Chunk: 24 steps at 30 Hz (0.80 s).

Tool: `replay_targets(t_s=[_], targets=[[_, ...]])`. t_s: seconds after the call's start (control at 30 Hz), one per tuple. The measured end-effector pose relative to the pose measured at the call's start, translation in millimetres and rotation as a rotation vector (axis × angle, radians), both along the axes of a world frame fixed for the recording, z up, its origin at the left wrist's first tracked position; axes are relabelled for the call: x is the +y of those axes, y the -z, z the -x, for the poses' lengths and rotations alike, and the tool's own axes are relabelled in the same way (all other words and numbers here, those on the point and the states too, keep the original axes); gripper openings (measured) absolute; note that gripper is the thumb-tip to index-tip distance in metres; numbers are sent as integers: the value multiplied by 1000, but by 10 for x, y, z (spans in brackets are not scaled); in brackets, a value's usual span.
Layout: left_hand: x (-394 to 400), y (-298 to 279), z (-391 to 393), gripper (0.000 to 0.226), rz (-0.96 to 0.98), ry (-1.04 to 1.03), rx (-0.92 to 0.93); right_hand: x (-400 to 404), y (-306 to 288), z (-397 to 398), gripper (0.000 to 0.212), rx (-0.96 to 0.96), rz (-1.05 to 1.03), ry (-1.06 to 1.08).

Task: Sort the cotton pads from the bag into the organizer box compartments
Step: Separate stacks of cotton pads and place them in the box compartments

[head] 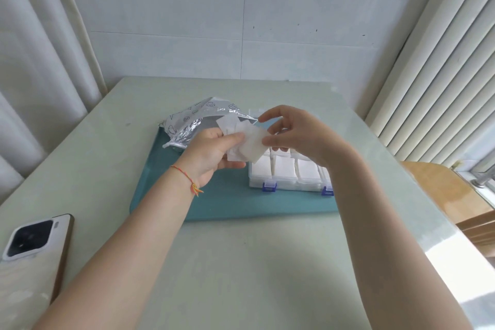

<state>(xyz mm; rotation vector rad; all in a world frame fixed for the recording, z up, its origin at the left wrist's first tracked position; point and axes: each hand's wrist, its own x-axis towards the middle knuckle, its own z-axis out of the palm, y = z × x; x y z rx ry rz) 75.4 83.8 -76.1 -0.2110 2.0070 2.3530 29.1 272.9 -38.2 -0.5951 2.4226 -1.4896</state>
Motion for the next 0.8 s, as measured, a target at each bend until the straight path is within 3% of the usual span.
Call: replay_targets(t_s=[0.23, 0.8], targets=[[-56, 19, 23, 7, 75, -134, 28, 19, -10, 3, 13, -75, 146, 60], [3, -25, -28, 10, 62, 37, 56, -153, 82, -11, 8, 26, 115, 207]])
